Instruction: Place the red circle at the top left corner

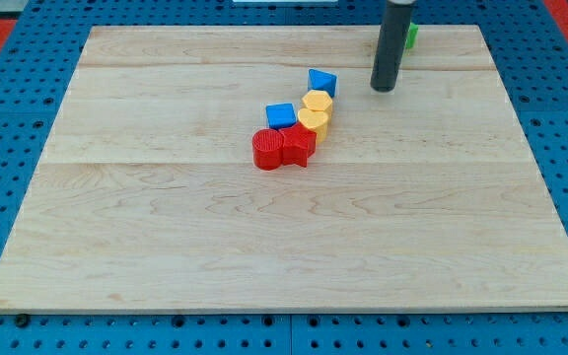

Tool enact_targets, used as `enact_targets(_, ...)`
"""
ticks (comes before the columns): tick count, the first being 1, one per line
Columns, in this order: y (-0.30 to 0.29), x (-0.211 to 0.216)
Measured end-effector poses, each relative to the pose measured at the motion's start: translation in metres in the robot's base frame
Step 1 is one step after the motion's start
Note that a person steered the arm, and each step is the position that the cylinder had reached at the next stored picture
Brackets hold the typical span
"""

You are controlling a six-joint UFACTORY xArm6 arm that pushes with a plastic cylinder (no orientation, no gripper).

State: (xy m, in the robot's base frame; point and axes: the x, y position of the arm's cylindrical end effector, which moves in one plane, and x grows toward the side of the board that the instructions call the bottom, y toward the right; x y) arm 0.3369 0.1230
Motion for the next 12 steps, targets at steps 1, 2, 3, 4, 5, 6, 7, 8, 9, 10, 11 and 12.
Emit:
enact_targets(1, 0.0, 0.062)
enact_targets(2, -0.016, 0.096)
enact_targets(3, -0.069, 0.097)
enact_targets(4, -0.118, 0.106)
enact_targets(5, -0.173, 0.106)
enact_targets(6, -0.187, 0.105)
enact_targets(7, -0.213, 0.102)
enact_targets(8, -0.214, 0.102)
enact_targets(9, -0.214, 0.103)
enact_targets(10, -0.22, 0.097)
enact_targets(11, -0.228, 0.077)
enact_targets(12, -0.228, 0.05)
